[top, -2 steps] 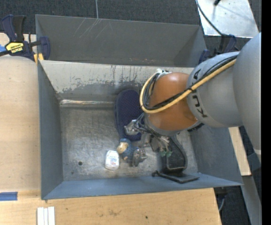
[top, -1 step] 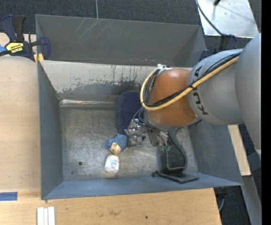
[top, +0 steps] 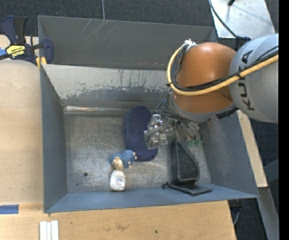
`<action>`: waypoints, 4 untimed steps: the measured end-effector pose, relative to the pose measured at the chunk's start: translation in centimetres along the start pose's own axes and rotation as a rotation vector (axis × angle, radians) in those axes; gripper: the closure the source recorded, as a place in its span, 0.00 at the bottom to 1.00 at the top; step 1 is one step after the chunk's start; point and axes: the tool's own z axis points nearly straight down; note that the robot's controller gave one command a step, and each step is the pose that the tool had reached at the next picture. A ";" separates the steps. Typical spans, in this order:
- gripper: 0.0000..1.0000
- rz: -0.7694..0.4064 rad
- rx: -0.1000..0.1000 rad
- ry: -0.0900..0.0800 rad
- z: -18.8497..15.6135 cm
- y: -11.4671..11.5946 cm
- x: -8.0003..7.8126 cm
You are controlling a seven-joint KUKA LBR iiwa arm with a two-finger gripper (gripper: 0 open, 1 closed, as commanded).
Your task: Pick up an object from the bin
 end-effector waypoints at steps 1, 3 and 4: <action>0.00 -0.001 0.000 0.008 0.5 0.0 0.2; 1.00 0.055 -0.002 -0.026 11.4 0.2 -2.7; 1.00 0.096 0.000 -0.001 -5.0 -2.3 -2.1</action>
Offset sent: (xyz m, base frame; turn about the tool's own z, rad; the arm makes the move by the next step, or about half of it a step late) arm 0.0000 0.0000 0.0000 0.0000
